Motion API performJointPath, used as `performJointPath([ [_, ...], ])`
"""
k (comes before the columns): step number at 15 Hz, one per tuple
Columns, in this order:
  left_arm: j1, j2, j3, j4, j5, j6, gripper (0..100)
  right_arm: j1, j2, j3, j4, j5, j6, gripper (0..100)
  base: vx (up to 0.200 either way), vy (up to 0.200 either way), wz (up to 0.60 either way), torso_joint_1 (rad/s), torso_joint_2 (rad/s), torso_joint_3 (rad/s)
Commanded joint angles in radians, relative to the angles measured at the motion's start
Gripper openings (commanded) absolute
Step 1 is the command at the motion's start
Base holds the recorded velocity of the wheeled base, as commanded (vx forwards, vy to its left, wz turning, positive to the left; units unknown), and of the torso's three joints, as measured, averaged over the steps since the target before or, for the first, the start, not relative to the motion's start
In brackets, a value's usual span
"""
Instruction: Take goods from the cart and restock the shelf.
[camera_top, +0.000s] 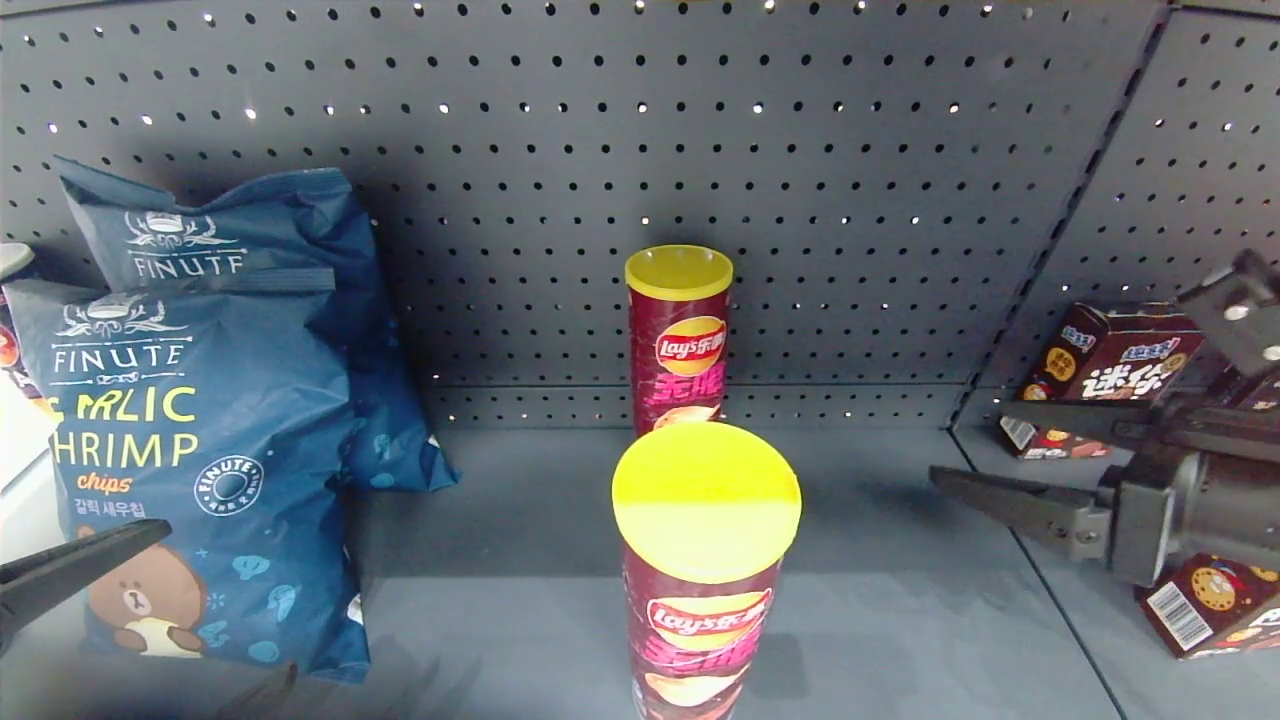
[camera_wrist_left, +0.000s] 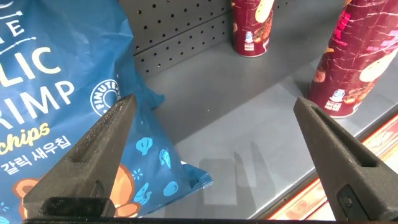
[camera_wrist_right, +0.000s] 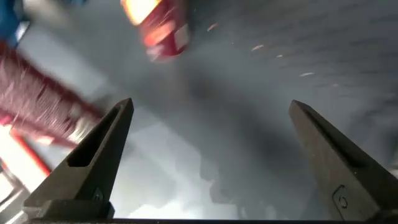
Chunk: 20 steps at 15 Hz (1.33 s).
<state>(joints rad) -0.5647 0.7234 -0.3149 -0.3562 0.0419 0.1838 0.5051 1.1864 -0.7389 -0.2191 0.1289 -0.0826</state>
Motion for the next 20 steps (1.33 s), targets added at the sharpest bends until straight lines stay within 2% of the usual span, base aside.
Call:
performJointPath([
  [1, 0.000, -0.002, -0.001, -0.001, 0.000, 0.000, 100, -0.051, -0.096, -0.007, 0.000, 0.006, 0.000, 100, 0.000, 0.000, 0.00, 0.000, 0.00, 0.000],
  [6, 0.002, -0.007, -0.004, -0.001, 0.010, 0.002, 100, -0.068, -0.145, 0.001, -0.002, 0.011, 0.000, 100, 0.000, 0.000, 0.00, 0.000, 0.00, 0.000],
  [7, 0.002, -0.009, -0.003, -0.001, 0.019, 0.002, 100, -0.112, -0.188, 0.019, 0.000, 0.011, 0.001, 100, 0.000, 0.000, 0.00, 0.000, 0.00, 0.000],
  [11, 0.002, -0.009, 0.000, 0.000, 0.023, 0.002, 100, -0.430, -0.484, 0.187, 0.003, 0.006, 0.046, 100, 0.000, 0.000, 0.00, 0.000, 0.00, 0.000],
  [14, 0.000, -0.007, 0.010, -0.001, 0.021, 0.002, 100, -0.586, -0.646, 0.309, 0.009, -0.009, 0.040, 100, 0.000, 0.000, 0.00, 0.000, 0.00, 0.000],
  [16, 0.000, -0.007, 0.007, -0.001, 0.021, 0.002, 100, -0.646, -0.720, 0.368, 0.009, -0.008, 0.040, 100, 0.000, 0.000, 0.00, 0.000, 0.00, 0.000],
  [19, 0.000, -0.021, 0.010, -0.001, 0.021, 0.000, 100, -0.669, -0.838, 0.472, 0.020, -0.009, 0.040, 100, 0.000, 0.000, 0.00, 0.000, 0.00, 0.000],
  [20, 0.000, -0.032, 0.016, 0.000, 0.023, 0.000, 100, -0.669, -0.923, 0.544, 0.066, -0.014, 0.040, 100, 0.000, 0.000, 0.00, 0.000, 0.00, 0.000],
])
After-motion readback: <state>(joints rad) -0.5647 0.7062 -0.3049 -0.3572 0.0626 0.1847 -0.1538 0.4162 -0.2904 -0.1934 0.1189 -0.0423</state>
